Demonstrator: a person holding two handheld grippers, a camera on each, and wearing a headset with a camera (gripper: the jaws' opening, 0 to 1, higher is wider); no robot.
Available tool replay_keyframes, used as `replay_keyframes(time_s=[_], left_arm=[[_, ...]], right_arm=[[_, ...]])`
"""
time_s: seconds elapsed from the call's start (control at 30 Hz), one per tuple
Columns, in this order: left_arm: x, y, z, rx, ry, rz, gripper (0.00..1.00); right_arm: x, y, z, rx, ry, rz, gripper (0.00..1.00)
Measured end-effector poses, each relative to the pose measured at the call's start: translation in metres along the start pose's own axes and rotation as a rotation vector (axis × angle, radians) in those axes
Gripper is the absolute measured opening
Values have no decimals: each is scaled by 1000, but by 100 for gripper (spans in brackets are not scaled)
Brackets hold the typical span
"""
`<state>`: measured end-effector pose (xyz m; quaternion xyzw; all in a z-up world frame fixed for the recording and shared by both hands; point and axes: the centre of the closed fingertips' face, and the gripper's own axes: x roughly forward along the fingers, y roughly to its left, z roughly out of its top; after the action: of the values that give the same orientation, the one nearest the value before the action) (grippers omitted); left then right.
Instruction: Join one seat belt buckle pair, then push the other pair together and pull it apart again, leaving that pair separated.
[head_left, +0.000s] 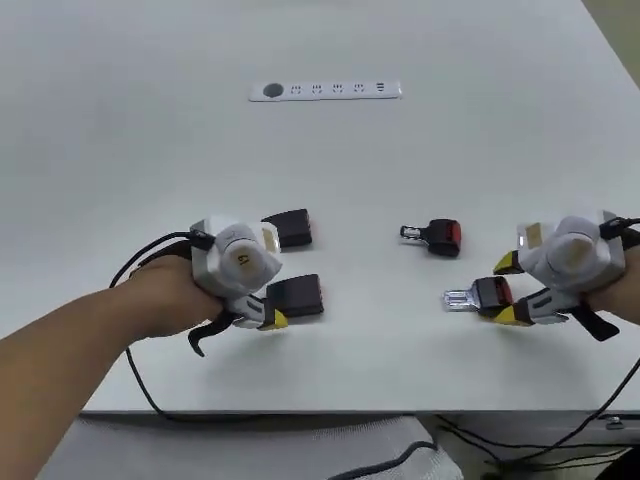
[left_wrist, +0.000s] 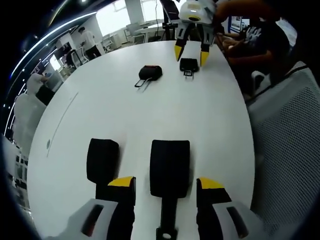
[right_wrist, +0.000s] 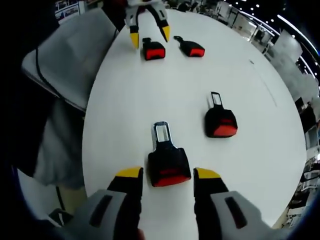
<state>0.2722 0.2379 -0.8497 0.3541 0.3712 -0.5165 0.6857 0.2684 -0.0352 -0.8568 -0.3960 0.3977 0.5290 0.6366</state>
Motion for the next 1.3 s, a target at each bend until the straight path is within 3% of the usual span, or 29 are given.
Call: replay_keyframes(time_s=[0.17, 0.23, 0.3, 0.53, 0.8, 1.3], left_arm=[[8, -3, -1, 42, 11, -39, 43], [10, -2, -1, 54, 10, -47, 39], [10, -4, -1, 46, 11, -85, 34], [11, -4, -2, 69, 29, -104, 33], [13, -6, 0, 87, 39, -126, 33], [15, -8, -1, 53, 52, -149, 33]], right_arm=[[7, -1, -7, -12, 18, 32, 41], [8, -2, -3, 17, -19, 51, 39], [8, -5, -4, 10, -8, 59, 39], [10, -5, -1, -26, 10, 102, 35], [11, -5, -1, -46, 52, 110, 35], [9, -1, 4, 0, 52, 93, 35]])
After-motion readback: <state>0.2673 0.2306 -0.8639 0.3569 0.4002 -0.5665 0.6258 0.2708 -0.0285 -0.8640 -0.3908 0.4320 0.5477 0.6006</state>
